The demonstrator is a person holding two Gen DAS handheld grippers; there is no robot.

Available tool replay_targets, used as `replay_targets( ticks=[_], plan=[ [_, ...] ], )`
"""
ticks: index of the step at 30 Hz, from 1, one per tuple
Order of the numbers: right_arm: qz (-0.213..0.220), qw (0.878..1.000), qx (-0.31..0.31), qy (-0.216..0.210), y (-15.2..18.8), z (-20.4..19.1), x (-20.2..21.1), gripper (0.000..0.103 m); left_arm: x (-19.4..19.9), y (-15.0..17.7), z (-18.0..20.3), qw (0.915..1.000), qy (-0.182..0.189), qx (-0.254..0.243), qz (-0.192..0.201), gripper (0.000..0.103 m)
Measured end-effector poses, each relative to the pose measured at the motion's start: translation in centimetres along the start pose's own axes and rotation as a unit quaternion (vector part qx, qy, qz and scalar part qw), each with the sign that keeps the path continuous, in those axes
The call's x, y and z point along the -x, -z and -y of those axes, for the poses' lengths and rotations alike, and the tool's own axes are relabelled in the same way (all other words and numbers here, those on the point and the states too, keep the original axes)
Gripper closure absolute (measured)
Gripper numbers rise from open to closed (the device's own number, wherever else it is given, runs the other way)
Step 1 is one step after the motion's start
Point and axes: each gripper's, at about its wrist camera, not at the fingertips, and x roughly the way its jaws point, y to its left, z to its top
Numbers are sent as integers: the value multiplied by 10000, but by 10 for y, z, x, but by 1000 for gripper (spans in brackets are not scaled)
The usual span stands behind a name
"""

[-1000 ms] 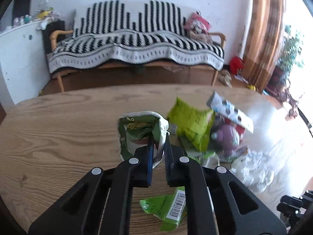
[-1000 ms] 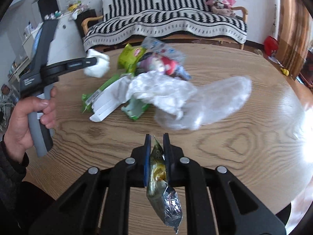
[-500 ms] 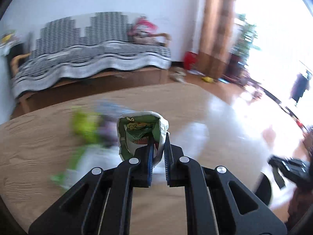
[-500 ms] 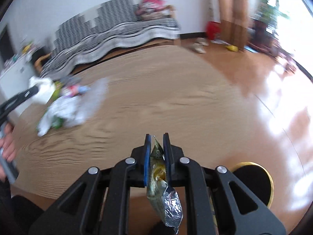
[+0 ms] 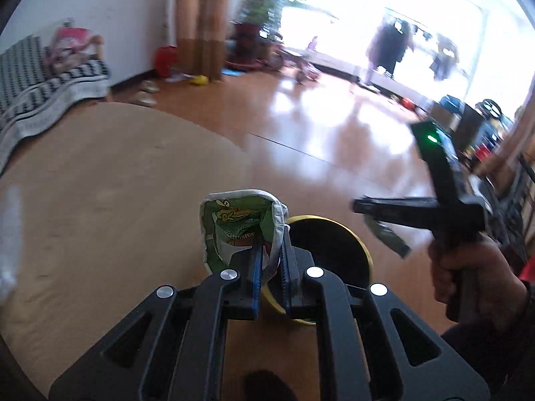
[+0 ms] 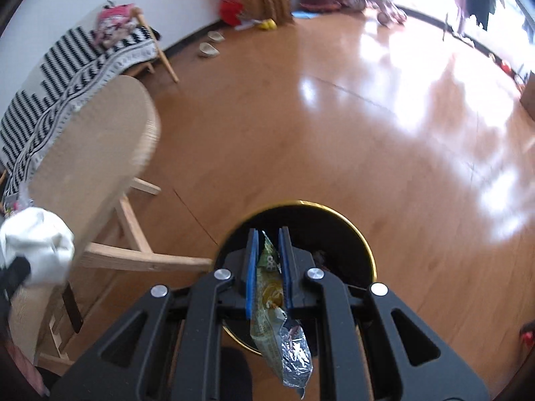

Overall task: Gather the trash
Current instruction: 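Carry the foil wrapper and green snack bag with both tools over the bin, then open both tools to drop the wrapper and snack bag into the bin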

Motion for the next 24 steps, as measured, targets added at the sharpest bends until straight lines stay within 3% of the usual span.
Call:
replay_targets(
  ticks=[5, 13, 15, 16, 17, 18, 24],
  plan=[
    [-154, 9997, -188, -21, -1, 15, -10, 90, -32, 4, 21, 9994, 179, -213, -192, 94],
    [-197, 9997, -120, -31, -10, 12, -17, 89, -57, 0, 18, 9991, 195, -190, -324, 94],
    [-206, 9996, -171, -15, -11, 12, -17, 82, -60, 0, 15, 9991, 191, -177, -347, 94],
    [-184, 9996, -214, -26, -11, 13, -16, 64, -61, 0, 15, 9990, 203, -163, -359, 94],
    [-135, 9996, -240, -23, -13, 13, -14, 40, -63, 0, 14, 9990, 215, -155, -367, 94],
    [-28, 9997, -260, 8, -13, 15, -11, 33, -63, 0, 21, 9990, 215, -159, -372, 94],
    [118, 9988, -473, 78, -14, 21, -5, 32, -72, 0, 27, 9981, 364, -181, -452, 94]
  ],
)
